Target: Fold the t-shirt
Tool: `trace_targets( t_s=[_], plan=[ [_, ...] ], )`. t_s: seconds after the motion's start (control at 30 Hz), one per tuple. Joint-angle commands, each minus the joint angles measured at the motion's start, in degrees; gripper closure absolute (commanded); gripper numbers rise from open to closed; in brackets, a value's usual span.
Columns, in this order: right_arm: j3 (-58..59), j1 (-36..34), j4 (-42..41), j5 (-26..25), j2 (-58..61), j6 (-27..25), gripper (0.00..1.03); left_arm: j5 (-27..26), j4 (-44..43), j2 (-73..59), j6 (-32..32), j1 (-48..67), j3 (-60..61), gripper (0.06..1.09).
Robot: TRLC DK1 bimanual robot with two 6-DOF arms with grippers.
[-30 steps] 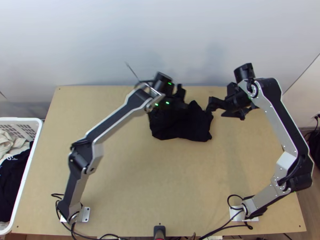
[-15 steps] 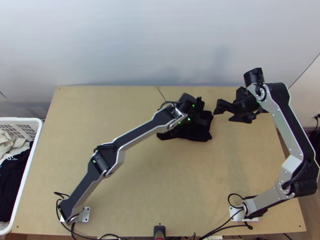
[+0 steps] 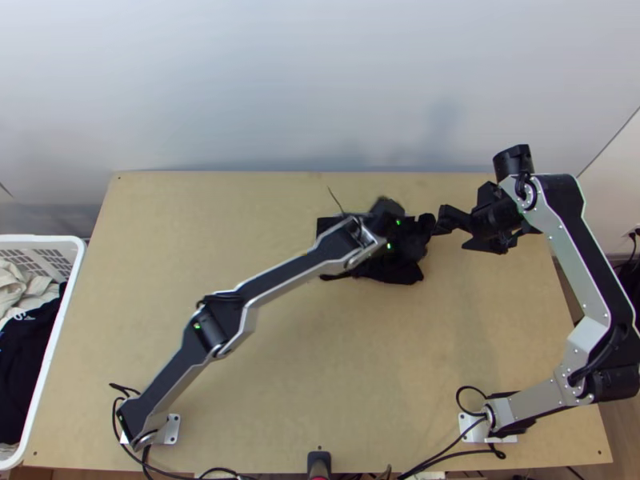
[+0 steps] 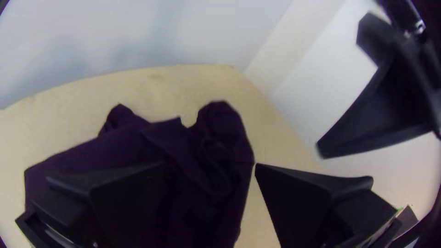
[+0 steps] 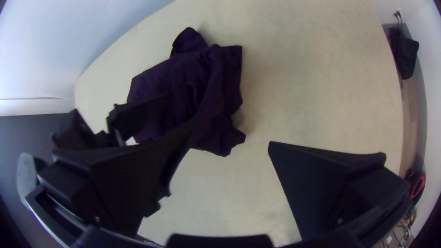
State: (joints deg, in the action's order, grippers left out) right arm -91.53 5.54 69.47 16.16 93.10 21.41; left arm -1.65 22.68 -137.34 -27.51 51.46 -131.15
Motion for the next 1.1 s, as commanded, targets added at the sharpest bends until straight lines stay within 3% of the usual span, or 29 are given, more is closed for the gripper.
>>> trace_targets(
  t_s=[0.0, 0.13, 0.3, 0.6, 0.93, 1.0, 1.07],
  plan=[
    [-0.06, 0.08, -4.61, -0.43, 0.86, 0.04, 0.04, 0.07, 6.33, 11.39, -1.15, -3.65, -0.33, 0.09],
    [-3.22, 2.46, -8.83, -1.05, 2.53, 1.79, 0.04, 0.07, 13.97, 20.80, -1.15, -8.66, 1.25, 0.10],
    [-8.49, 11.86, -10.50, -1.05, 7.62, 1.79, 0.04, 0.07, 22.24, 31.08, -1.15, -14.46, 8.98, 0.10],
    [-11.31, 24.43, -12.87, -3.51, 19.14, -1.11, 0.04, 1.21, 23.47, 46.63, -1.15, -24.13, 25.95, 0.10],
    [1.26, 23.11, -22.28, -7.02, 22.21, -1.37, 0.04, 1.21, 24.17, 59.29, 1.58, -39.68, 43.09, 0.10],
    [4.34, 22.85, -23.77, -9.31, 22.04, -1.46, 0.04, 1.21, 24.08, 61.22, 2.37, -42.23, 45.99, 0.10],
    [7.15, 22.85, -25.97, -15.02, 21.95, -1.46, 0.04, 1.21, 24.08, 62.72, 2.46, -43.64, 48.27, 0.10]
  ],
)
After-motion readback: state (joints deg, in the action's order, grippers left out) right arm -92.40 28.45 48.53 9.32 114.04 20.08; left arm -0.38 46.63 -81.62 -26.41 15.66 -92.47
